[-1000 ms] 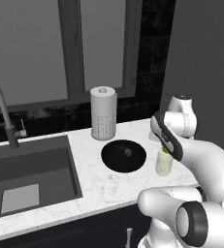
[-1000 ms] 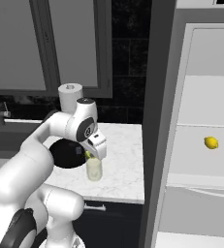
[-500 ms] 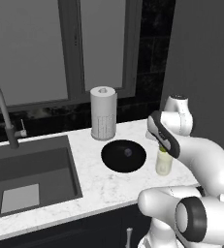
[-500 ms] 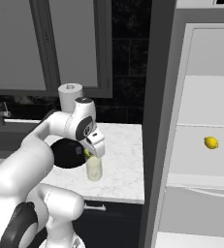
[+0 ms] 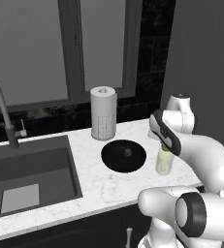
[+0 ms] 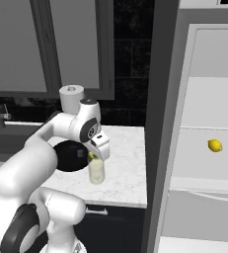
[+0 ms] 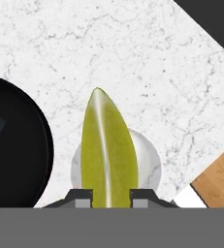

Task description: Grab a lemon wedge from the fridge and one ice cube from the ice bowl, and put them in the glass of lemonade.

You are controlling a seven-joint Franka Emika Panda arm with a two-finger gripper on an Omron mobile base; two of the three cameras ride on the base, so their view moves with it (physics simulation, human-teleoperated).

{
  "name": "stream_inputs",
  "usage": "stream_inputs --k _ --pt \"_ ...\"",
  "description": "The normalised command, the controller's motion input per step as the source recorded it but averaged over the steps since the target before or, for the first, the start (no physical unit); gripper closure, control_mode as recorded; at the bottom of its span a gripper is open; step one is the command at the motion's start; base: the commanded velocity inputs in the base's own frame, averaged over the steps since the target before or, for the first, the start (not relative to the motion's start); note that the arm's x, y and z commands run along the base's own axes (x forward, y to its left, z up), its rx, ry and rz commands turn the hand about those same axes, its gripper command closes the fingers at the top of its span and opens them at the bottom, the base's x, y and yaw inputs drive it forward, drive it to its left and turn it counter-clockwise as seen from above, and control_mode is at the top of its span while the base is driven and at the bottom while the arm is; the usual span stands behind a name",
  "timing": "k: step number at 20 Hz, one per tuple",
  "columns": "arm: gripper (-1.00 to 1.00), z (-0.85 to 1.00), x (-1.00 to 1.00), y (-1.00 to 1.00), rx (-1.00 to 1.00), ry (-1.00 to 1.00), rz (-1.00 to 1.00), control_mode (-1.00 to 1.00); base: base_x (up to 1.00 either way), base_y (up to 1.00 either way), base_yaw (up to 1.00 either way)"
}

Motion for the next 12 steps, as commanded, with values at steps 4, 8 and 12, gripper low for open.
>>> stream_inputs --k 4,8,12 --pt "1.00 0.00 0.14 -0.08 0.00 0.00 0.00 -1.00 0.00 0.00 0.00" --pt "1.00 0.00 0.00 0.00 0.00 0.00 0.00 -1.00 0.00 0.00 0.00" --pt "1.00 0.00 0.00 0.00 0.00 0.00 0.00 -1.00 0.00 0.00 0.00"
